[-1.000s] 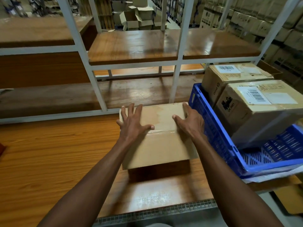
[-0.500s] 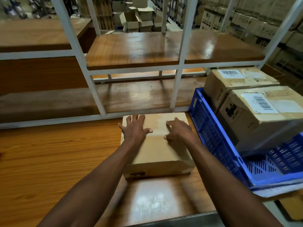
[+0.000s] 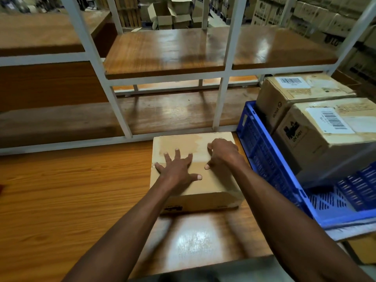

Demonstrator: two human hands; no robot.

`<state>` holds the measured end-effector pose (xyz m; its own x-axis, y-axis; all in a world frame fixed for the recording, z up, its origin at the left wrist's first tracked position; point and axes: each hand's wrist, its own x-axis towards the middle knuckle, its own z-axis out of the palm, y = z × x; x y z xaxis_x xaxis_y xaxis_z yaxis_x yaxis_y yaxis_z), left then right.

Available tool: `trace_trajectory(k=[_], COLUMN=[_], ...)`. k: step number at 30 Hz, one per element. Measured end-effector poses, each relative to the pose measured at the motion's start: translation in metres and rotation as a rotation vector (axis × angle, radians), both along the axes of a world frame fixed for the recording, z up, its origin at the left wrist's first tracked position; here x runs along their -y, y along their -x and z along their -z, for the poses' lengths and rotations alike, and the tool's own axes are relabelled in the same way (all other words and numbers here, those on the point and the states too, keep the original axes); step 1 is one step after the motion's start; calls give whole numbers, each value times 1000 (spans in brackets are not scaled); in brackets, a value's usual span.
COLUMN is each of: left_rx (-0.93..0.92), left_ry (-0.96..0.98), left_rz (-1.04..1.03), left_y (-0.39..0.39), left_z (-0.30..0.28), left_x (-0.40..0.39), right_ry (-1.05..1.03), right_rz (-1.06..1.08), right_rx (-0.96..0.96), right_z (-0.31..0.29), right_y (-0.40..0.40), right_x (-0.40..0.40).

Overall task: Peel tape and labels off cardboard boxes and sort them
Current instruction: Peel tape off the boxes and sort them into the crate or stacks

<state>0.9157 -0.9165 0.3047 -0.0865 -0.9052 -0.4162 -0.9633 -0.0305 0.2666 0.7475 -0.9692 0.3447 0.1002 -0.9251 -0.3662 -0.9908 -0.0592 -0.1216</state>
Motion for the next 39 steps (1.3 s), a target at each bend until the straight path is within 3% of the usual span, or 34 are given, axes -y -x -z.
trace_trajectory(k=[4,8,25,31,39], left_rx=[-68,-96,1,25,14], left_ry=[20,19,12,-18,11], left_rz=[-28,-26,18,9,113], left_y=[-2,-8,-4,2,-4], left_z=[-5,-14,3,-5,5], left_x=[8,13,-15,-12,-46], right_ry=[-39,-230,-224,-72,-159], right_rz=[-24,-52,-37,-109,-132], right_rx=[34,131,197,38,-16], right_z=[-1,0,3,-1,6], right_y=[7,9,15,-4,14], right_x=[-14,-31,-39,-56,-61])
